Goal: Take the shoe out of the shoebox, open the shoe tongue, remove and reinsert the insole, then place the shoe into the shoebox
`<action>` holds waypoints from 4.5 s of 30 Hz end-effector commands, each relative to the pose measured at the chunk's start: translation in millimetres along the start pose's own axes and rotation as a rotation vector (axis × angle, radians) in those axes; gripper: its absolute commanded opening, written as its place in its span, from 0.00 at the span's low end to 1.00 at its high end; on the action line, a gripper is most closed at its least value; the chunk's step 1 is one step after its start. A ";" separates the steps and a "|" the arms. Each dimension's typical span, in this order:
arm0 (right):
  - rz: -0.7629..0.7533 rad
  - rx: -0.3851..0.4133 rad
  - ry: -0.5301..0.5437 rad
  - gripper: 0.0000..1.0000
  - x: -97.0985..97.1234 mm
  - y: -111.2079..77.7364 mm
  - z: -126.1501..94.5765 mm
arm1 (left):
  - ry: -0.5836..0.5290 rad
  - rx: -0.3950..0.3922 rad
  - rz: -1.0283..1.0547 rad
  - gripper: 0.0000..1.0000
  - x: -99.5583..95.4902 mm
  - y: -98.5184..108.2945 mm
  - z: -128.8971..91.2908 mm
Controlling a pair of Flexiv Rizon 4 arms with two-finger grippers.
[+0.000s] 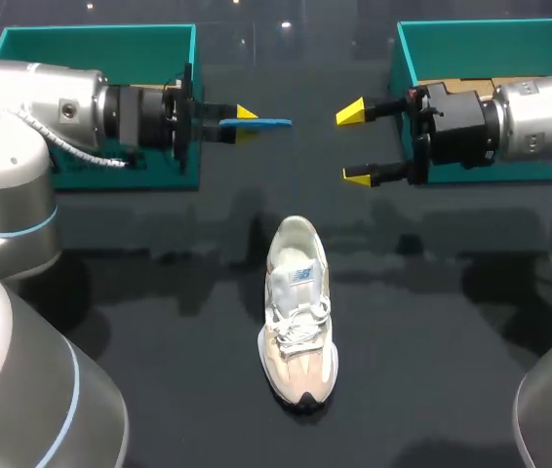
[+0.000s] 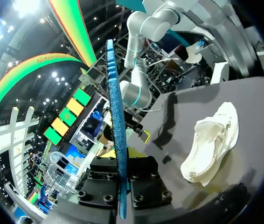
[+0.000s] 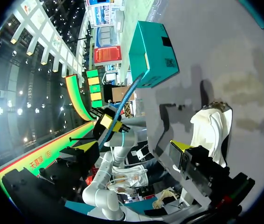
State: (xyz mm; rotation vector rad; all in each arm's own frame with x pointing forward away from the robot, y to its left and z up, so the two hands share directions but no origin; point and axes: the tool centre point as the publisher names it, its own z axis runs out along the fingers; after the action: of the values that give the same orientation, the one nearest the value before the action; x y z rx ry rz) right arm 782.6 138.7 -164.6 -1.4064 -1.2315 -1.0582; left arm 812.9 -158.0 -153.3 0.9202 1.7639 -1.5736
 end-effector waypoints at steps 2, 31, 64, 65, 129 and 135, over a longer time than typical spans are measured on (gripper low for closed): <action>0.001 -0.001 -0.003 1.00 -0.3 -0.5 1.2 | -0.045 0.015 0.119 0.00 5.8 6.5 4.7; -0.101 0.030 0.117 1.00 -10.3 -5.2 14.9 | -0.144 -0.121 0.567 0.00 10.2 29.5 18.9; -0.226 0.108 0.098 1.00 -1.9 -10.3 57.8 | -0.072 -0.133 0.730 0.00 -0.6 50.0 59.2; -0.227 0.107 0.098 1.00 -1.6 -10.0 58.5 | -0.073 -0.133 0.731 0.00 -0.5 50.9 60.3; -0.225 -0.001 0.152 0.00 -26.2 3.9 42.0 | 0.158 -0.093 0.352 1.00 8.4 22.4 -4.6; -0.225 -0.001 0.152 0.00 -26.2 3.9 42.0 | 0.158 -0.093 0.352 1.00 8.4 22.4 -4.6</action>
State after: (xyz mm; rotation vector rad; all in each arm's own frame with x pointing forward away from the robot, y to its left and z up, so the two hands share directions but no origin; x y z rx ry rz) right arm 785.4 175.4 -197.9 -1.1797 -1.2970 -1.2953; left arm 825.6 -151.3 -173.0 1.2478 1.6438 -1.2183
